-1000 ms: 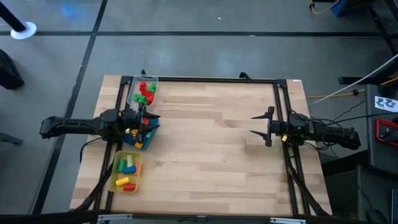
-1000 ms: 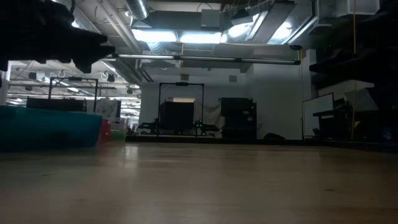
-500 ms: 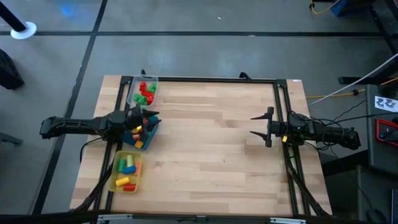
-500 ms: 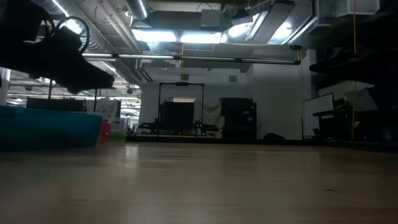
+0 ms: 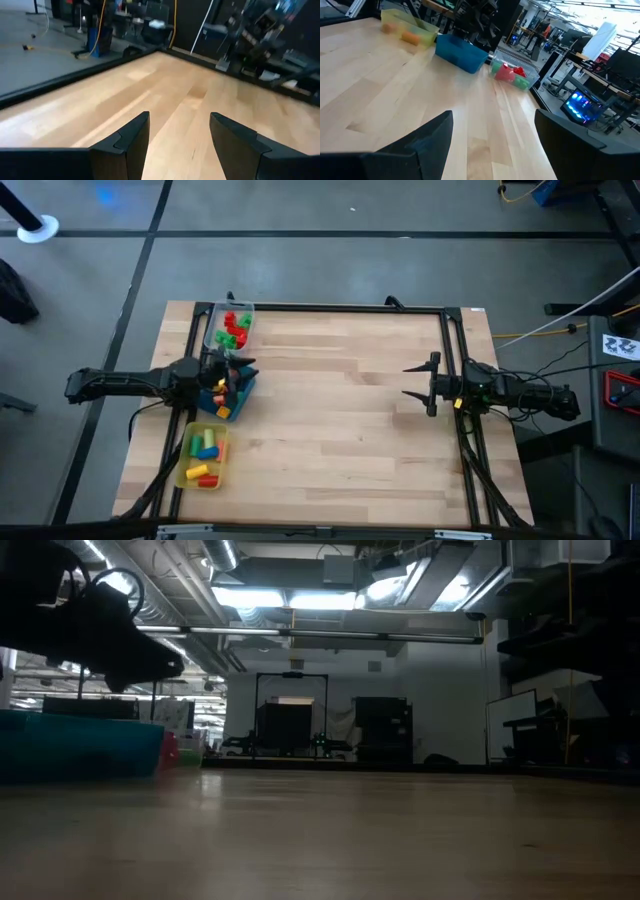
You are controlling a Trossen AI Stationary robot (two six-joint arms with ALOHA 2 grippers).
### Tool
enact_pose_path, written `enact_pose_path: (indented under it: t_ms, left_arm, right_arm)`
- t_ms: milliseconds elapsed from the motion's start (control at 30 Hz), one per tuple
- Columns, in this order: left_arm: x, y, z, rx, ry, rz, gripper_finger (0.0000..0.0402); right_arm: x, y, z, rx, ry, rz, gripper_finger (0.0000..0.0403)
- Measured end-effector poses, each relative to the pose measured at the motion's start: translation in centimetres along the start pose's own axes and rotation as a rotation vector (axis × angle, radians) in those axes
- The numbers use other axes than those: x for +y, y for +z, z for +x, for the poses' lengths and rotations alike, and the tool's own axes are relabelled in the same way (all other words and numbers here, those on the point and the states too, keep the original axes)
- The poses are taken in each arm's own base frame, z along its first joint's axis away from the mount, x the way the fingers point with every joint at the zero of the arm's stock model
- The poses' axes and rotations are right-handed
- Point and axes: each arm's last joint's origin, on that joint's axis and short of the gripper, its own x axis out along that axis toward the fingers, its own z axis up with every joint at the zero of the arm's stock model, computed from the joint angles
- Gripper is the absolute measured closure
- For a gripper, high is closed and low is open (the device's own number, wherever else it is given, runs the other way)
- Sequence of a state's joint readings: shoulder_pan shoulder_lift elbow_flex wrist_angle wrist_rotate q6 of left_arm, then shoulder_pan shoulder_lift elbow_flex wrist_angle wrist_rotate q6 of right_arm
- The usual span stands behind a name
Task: Sort blocks by size
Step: Return to Home Position
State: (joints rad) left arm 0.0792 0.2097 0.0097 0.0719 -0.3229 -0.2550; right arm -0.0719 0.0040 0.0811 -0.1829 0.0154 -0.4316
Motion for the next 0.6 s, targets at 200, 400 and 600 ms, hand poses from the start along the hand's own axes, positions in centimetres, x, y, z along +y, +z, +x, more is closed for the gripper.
enact_pose_path:
  t_ms: [200, 400, 600]
  left_arm:
    - [0.03, -0.17, 0.01, 0.017, 0.003, 0.006, 0.0210]
    - [0.03, -0.03, -0.08, 0.002, -0.001, 0.001, 0.0210]
    - [0.04, 0.71, -0.68, -0.084, -0.023, -0.029, 0.0210]
  right_arm:
    - [0.00, 0.01, 0.00, -0.001, 0.000, 0.000, 0.0123]
    - [0.00, 0.01, 0.00, -0.001, 0.000, -0.001, 0.0123]
    - [0.00, 0.01, 0.00, -0.001, 0.000, -0.001, 0.0123]
